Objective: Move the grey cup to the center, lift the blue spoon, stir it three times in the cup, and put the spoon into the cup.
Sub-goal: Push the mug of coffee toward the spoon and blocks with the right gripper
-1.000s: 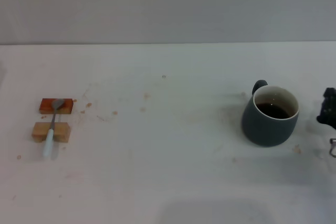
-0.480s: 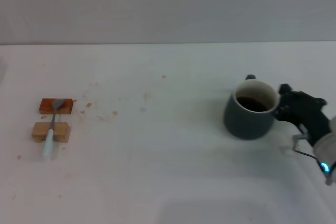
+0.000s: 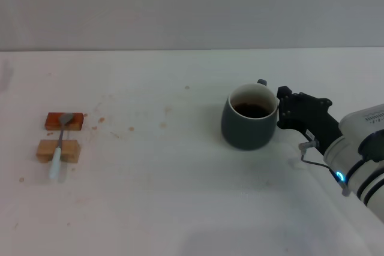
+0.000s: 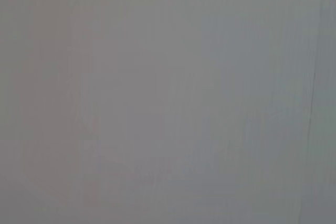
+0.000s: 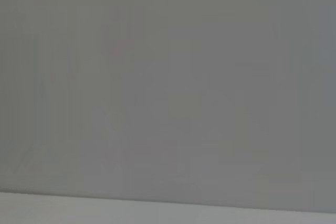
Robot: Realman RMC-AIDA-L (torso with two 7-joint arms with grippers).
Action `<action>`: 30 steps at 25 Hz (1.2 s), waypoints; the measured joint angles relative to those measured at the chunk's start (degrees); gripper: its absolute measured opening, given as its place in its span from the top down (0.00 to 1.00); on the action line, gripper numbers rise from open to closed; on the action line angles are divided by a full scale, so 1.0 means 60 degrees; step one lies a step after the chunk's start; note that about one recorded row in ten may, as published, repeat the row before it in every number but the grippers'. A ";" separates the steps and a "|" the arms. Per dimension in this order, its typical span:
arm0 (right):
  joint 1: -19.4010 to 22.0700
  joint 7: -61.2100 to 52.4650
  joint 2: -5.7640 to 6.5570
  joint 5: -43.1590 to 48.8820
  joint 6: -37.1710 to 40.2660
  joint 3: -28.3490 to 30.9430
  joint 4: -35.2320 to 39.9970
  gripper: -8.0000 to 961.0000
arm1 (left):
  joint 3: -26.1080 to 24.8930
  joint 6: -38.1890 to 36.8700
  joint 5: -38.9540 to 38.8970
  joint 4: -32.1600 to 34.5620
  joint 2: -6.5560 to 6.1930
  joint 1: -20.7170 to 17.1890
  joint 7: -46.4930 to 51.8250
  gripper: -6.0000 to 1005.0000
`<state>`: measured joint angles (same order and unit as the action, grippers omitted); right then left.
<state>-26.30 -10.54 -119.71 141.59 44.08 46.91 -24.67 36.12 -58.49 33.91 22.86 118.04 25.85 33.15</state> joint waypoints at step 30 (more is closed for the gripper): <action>-0.0496 -0.0343 0.0022 -0.0298 -0.1256 -0.0975 -0.0078 0.97 | 0.0000 -0.0056 -0.0144 0.0042 -0.0027 0.0111 -0.0017 0.16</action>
<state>-29.28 -12.60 -119.58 139.80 36.55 41.06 -25.14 36.12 -58.82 33.05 23.12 117.88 26.51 33.04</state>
